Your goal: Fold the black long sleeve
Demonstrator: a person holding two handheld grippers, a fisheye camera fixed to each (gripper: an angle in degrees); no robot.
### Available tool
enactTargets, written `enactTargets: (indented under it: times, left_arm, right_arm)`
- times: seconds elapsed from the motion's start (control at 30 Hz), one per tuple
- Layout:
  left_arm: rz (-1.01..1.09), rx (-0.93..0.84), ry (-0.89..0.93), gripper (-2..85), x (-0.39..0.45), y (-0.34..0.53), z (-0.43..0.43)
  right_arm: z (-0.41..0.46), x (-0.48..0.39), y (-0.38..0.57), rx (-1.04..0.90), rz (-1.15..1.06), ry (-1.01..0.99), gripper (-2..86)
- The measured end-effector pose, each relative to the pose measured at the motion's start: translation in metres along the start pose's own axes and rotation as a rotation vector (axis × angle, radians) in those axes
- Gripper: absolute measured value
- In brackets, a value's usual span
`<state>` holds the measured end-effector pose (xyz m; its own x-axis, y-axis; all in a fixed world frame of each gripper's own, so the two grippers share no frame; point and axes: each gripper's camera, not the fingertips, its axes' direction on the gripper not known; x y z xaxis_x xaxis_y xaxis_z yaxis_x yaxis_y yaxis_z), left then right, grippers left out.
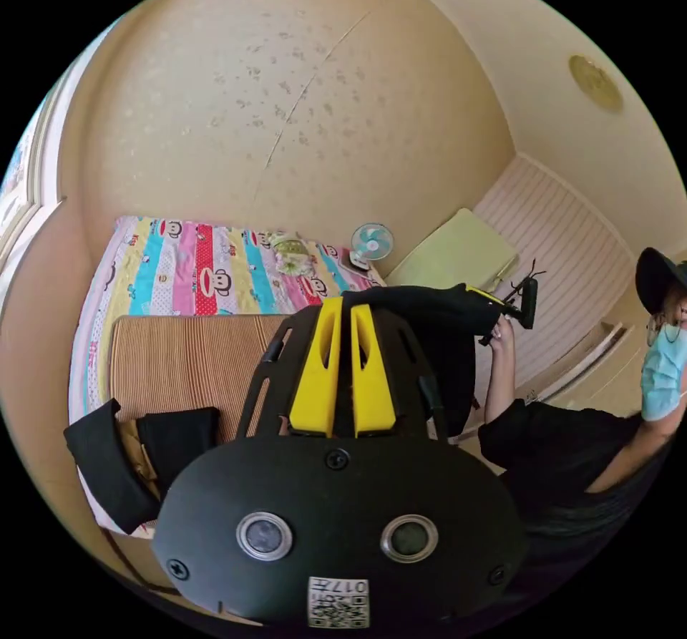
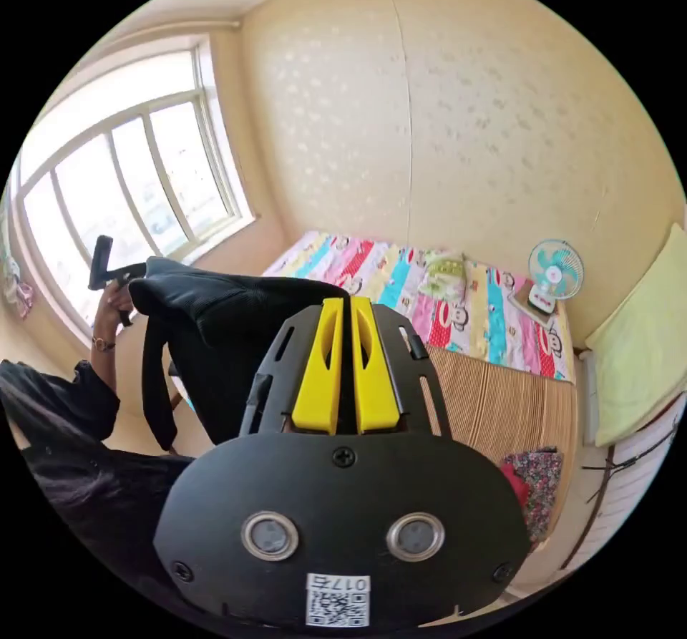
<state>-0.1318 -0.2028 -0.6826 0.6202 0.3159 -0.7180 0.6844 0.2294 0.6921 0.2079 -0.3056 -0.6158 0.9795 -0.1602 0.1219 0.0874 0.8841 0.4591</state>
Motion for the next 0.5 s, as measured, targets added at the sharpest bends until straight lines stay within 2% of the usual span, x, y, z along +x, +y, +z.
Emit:
enactTargets:
  times: [0.03,0.1,0.17,0.27,0.37,0.43,0.5]
  left_arm:
    - [-0.127,-0.062,-0.079,3.5,-0.052,-0.027,0.056]
    - [-0.315,-0.168,-0.258,6.0,-0.122,-0.042,0.130]
    - [-0.369,-0.249,-0.358,6.8,-0.159,-0.031,0.180]
    - [-0.289,-0.342,-0.449,7.1,-0.168,0.028,0.238]
    - [-0.123,-0.551,-0.406,6.7,-0.158,0.127,0.306]
    - [-0.039,-0.753,-0.409,6.1,-0.156,0.208,0.351]
    - [-0.037,-0.862,-0.463,5.1,-0.164,0.263,0.366]
  right_arm:
    - [0.037,0.015,-0.017,-0.044,0.026,-0.010,2.4]
    - [0.181,0.071,-0.057,-0.254,0.195,-0.198,2.4]
    - [0.260,0.082,-0.052,-0.382,0.239,-0.254,2.8]
    - [0.335,0.052,-0.004,-0.457,0.197,-0.324,5.0]
    - [0.407,0.005,0.087,-0.612,0.126,-0.321,6.0]
    - [0.442,-0.027,0.145,-0.711,0.080,-0.308,5.9]
    - [0.475,-0.073,0.219,-0.869,-0.033,-0.283,5.6]
